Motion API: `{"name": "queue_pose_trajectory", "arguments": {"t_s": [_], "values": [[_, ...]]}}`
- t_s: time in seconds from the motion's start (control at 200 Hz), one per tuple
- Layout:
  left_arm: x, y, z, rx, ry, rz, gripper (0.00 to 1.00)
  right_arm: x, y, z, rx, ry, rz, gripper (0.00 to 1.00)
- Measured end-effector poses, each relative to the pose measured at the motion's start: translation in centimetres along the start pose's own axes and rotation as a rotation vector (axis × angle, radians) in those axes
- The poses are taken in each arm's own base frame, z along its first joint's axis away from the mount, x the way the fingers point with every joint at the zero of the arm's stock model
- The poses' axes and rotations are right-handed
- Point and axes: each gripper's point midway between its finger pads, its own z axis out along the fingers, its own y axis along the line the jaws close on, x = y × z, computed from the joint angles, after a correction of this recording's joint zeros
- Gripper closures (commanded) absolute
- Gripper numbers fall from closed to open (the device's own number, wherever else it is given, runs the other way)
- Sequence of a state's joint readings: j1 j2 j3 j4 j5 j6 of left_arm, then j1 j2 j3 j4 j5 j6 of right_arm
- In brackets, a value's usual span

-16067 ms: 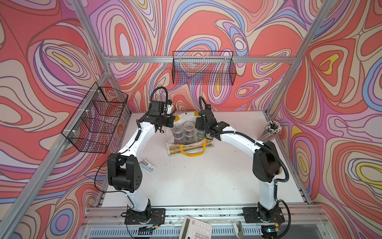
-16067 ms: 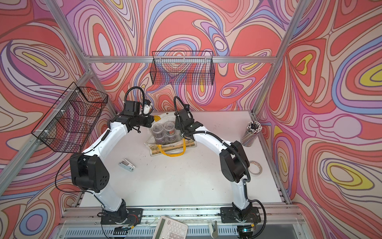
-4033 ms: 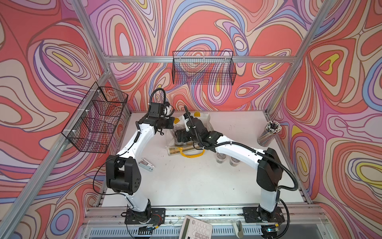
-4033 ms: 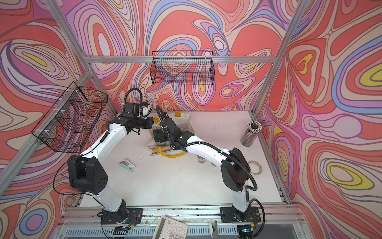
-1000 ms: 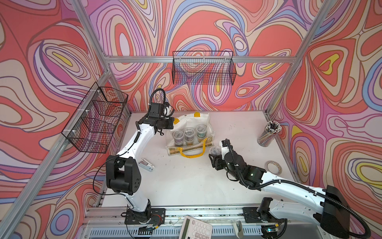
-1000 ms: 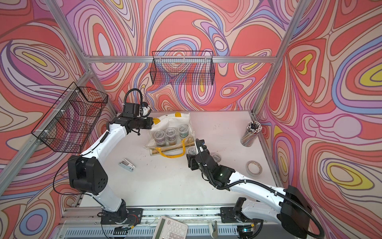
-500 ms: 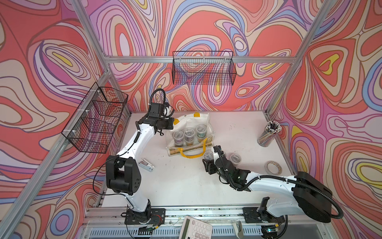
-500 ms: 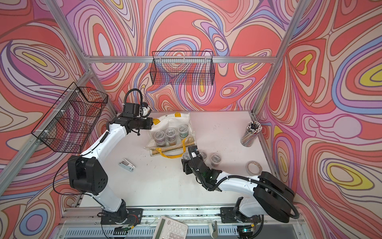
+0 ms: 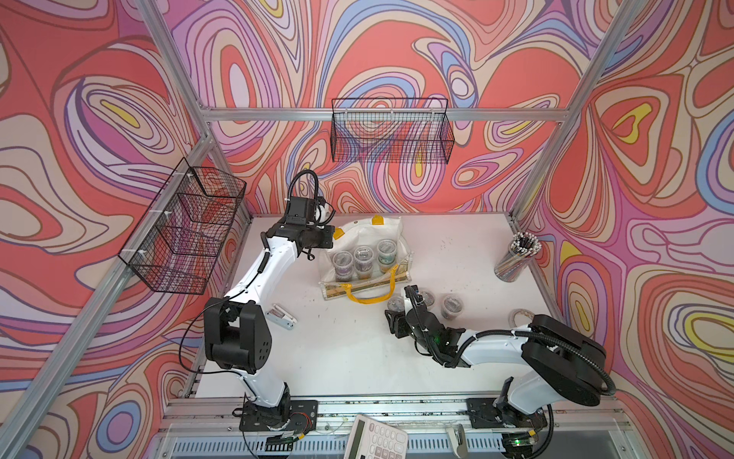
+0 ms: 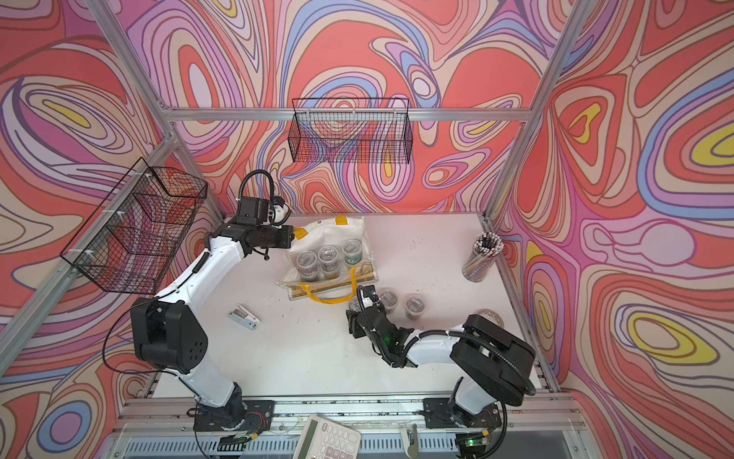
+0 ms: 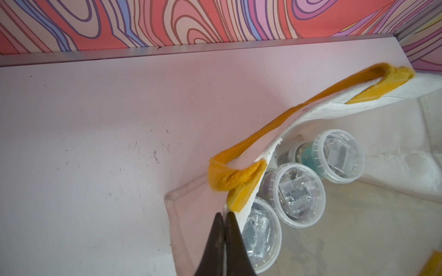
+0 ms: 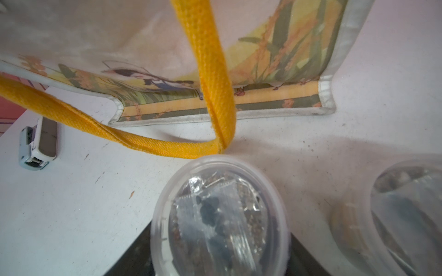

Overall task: Take out the seed jars from the canvas bag
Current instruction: Place the seed jar at the center of the board.

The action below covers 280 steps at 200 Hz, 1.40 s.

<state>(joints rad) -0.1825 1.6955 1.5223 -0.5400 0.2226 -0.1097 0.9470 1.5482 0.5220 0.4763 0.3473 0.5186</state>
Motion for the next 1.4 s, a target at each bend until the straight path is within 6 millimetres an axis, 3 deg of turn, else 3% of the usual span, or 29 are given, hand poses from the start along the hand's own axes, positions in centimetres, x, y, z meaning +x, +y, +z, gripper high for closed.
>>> {"name": "queue_pose_trajectory", "arguments": {"t_s": [0.265,0.486,0.526,0.611,0.681,0.771,0.901,1.162,1.267,1.402], "values": [[0.0,0.1,0.0,-0.003,0.001,0.000,1.00,0.4,0.0,0.4,-0.003,0.003,0.014,0.32],[0.0,0.1,0.0,-0.003,0.002,0.000,1.00,0.7,0.0,0.5,-0.003,0.011,0.022,0.15],[0.0,0.1,0.0,-0.003,0.001,0.000,0.90,0.6,0.0,0.5,-0.002,0.011,0.023,0.13],[0.0,0.0,0.0,-0.001,0.003,0.000,0.55,0.4,0.1,0.3,-0.005,0.006,0.024,0.09],[0.3,-0.1,0.0,0.006,0.012,-0.001,0.36,-0.2,0.2,-0.1,-0.010,-0.003,0.027,0.07],[0.5,-0.2,0.0,0.014,0.023,0.001,0.19,-1.6,0.6,-1.2,-0.023,-0.027,0.028,0.05],[0.3,-0.7,-0.3,0.036,0.026,0.024,0.07,-5.3,1.9,-3.5,-0.072,-0.099,0.044,0.02],[-2.5,-2.3,-2.1,0.094,-0.055,0.152,0.05,-14.6,5.1,-8.2,-0.146,-0.256,0.028,0.02],[-3.4,-2.8,-2.4,0.119,-0.078,0.225,0.05,-16.5,5.4,-9.0,-0.150,-0.279,0.028,0.02],[-5.6,-3.2,-1.8,0.130,-0.100,0.300,0.07,-17.3,5.0,-9.1,-0.139,-0.274,0.031,0.02]]}}
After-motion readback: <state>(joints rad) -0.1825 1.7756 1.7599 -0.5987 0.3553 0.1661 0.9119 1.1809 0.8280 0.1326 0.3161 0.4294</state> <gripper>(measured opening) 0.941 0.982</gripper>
